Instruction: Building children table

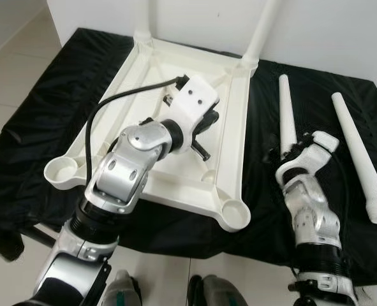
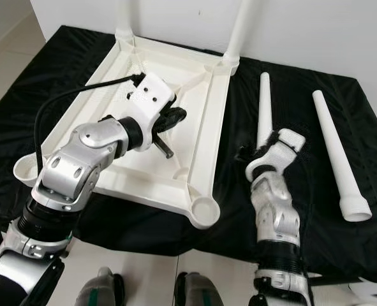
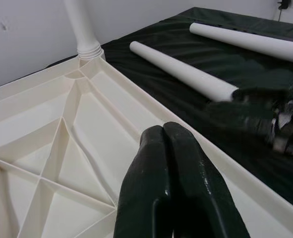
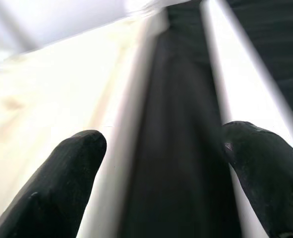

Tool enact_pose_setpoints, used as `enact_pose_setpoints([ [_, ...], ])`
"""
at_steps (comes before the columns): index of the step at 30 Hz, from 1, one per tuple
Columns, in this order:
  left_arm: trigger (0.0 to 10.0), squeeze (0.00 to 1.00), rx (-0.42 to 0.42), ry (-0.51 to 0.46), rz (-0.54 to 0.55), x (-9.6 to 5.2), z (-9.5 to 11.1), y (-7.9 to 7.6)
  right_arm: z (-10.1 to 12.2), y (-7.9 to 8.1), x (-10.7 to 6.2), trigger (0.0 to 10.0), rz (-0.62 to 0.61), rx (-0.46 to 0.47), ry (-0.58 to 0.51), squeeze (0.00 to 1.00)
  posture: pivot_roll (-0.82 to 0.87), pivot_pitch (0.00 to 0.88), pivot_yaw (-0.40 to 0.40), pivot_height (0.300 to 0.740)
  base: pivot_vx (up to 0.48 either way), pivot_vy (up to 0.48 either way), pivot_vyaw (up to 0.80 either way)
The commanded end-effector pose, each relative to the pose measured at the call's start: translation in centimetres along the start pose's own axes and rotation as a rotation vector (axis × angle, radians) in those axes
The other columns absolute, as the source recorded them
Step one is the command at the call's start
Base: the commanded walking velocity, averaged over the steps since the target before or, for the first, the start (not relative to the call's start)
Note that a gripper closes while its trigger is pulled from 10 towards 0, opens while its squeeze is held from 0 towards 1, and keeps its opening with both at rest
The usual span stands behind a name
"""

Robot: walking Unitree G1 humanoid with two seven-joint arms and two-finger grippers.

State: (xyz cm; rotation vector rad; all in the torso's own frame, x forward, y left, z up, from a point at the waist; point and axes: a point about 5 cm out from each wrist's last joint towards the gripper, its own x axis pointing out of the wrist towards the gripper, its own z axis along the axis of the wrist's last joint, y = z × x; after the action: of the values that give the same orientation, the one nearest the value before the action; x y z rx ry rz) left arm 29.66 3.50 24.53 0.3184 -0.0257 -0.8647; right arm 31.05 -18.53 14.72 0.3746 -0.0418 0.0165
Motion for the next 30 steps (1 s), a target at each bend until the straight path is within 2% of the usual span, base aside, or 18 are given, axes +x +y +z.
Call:
enact_pose_setpoints([
  [1, 10.0, 0.0, 0.009, -0.014, 0.006, 0.2, 0.3, -0.2, 0.6, -0.1, -0.2, 10.0, 0.009, 0.008, -0.027, 0.0, 0.0, 0.099, -0.076, 0.74, 0.0, 0.0, 0.0],
  [2, 10.0, 0.0, 0.008, -0.011, -0.02, 0.1, -0.2, -0.7, 1.4, 0.3, -0.1, 10.0, 0.034, 0.025, -0.072, 0.0, 0.0, 0.098, -0.081, 0.74, 0.0, 0.0, 0.0],
  [9, 10.0, 0.0, 0.02, 0.007, -0.063, -0.3, -1.2, -1.4, 3.2, 0.8, 0.3, 10.0, 0.094, 0.04, -0.159, 0.0, 0.01, 0.095, -0.092, 0.74, 0.0, 0.0, 0.0],
  [12, 10.0, 0.0, 0.103, 0.04, -0.102, -0.8, -2.6, -2.1, 4.8, 0.3, 1.2, 10.0, 0.067, -0.003, -0.2, 0.0, 0.01, 0.089, -0.096, 0.74, 0.0, 0.0, 0.0],
  [16, 10.0, 0.0, 0.121, 0.055, -0.143, -1.1, -3.1, -2.5, 4.9, -0.9, 2.2, 10.0, -0.023, -0.121, -0.128, 0.0, 0.02, 0.08, -0.095, 0.74, 0.0, 0.0, 0.0],
  [18, 10.0, 0.0, 0.12, 0.057, -0.146, -1.2, -3.2, -2.5, 4.9, -1.0, 2.3, 10.0, -0.034, -0.13, -0.115, 0.0, 0.02, 0.08, -0.095, 0.74, 0.0, 0.0, 0.0],
  [19, 10.0, 0.0, 0.122, 0.053, -0.164, -1.3, -3.1, -2.6, 5.2, -1.6, 2.8, 10.0, -0.074, -0.157, -0.097, 0.0, 0.02, 0.076, -0.096, 0.74, 0.0, 0.0, 0.0],
  [22, 10.0, 0.0, 0.125, 0.049, -0.175, -1.4, -3.1, -2.7, 5.4, -1.8, 3.0, 10.0, -0.082, -0.166, -0.088, 0.0, 0.02, 0.076, -0.096, 0.74, 0.0, 0.0, 0.0],
  [24, 10.0, 0.0, 0.12, 0.033, -0.211, -1.6, -2.8, -3.0, 5.7, -2.6, 3.5, 10.0, -0.118, -0.206, -0.063, 0.0, 0.02, 0.077, -0.098, 0.74, 0.0, 0.0, 0.0],
  [28, 10.0, 0.0, 0.122, 0.025, -0.267, -1.9, -2.5, -3.5, 6.0, -3.9, 4.1, 10.0, -0.189, -0.222, -0.026, 0.0, 0.02, 0.082, -0.098, 0.74, 0.0, 0.0, 0.0],
  [30, 10.0, 0.0, 0.122, 0.025, -0.267, -1.9, -2.5, -3.5, 6.0, -3.9, 4.1, 10.0, -0.189, -0.222, -0.026, 0.0, 0.02, 0.082, -0.098, 0.74, 0.0, 0.0, 0.0],
])
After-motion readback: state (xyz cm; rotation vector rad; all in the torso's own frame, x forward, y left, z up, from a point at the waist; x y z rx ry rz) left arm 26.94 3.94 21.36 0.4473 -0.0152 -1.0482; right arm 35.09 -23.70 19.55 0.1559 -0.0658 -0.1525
